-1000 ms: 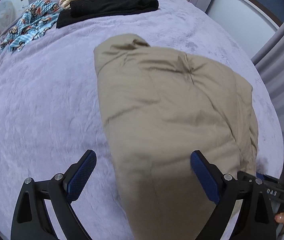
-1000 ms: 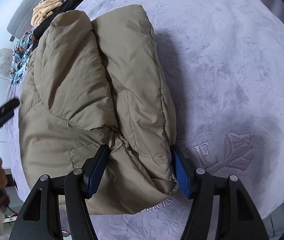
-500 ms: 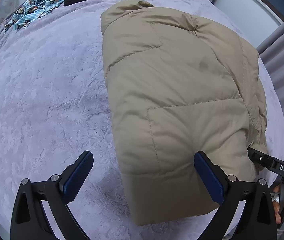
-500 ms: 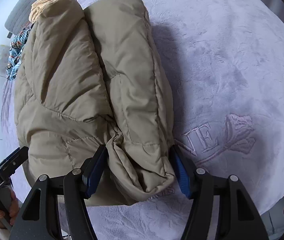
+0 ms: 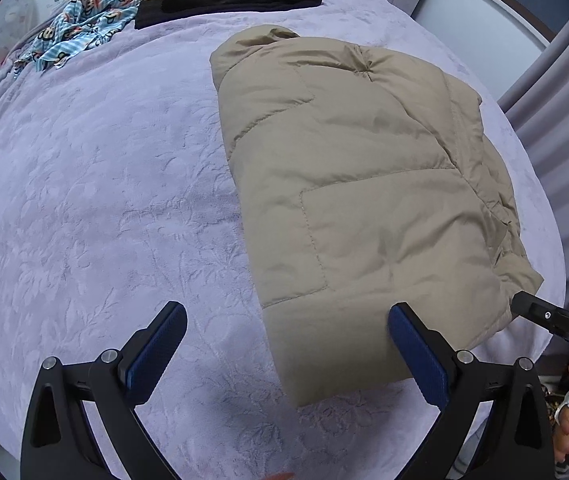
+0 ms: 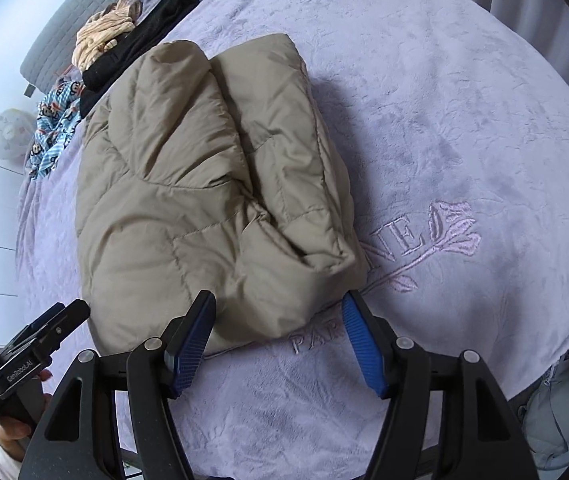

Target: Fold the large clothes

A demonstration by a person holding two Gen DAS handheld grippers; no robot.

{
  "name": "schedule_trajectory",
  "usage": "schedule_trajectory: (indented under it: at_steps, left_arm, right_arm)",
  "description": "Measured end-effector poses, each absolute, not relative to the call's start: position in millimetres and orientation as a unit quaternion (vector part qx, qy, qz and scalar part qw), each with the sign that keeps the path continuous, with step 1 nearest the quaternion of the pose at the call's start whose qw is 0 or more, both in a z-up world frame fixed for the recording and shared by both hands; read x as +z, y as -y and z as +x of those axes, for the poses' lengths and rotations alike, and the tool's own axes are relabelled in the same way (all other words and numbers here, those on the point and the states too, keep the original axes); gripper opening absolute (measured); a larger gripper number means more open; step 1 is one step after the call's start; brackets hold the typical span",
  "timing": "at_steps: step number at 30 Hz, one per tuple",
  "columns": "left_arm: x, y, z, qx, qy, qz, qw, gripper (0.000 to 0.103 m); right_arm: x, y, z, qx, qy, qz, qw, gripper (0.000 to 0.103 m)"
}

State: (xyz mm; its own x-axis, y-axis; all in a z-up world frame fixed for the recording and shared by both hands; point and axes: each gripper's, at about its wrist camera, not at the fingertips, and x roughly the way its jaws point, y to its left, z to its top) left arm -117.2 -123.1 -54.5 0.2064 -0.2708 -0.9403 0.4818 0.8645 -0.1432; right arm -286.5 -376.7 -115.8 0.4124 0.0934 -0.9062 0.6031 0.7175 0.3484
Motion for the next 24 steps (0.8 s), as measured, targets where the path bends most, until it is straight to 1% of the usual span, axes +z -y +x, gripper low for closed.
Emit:
schedule_trajectory:
  at_steps: [6,9,14,18,23,24]
  left_arm:
    - [-51.1,107.1,-112.7,-0.246,-0.581,0.083,0.772,0.102]
    - [-50.2,103.6,-110.7,-0.247,-0.586,0.075,0.768,0.102]
    - [-48.9,105.5,-104.6,-0.236,-0.592,0.071,0.767,0.102]
    - [-49.5,109.4,-95.8,-0.225,-0.604,0.056,0.763,0.102]
    - [-53.9,113.4,-83.3,-0.208,-0.621,0.025,0.756,0.102]
    - [-55.1,114.8,-80.5,-0.201,-0.621,0.025,0.757,0.102]
  right_arm:
    - [-100.2,360.6,-287.4,-0.167,-0.511,0.332,0.775,0.075]
    - [-96.2,356.0,-281.5,-0.165,-0.512,0.327,0.777,0.080]
    - [-90.4,354.9,-261.8,-0.159,-0.519,0.321,0.777,0.080]
    - [-87.7,366.0,-249.8,-0.142,-0.526,0.318,0.776,0.083]
    - [-91.9,387.0,-230.6,-0.105,-0.545,0.317,0.769,0.085]
    - [-93.3,392.9,-227.6,-0.099,-0.547,0.319,0.768,0.088]
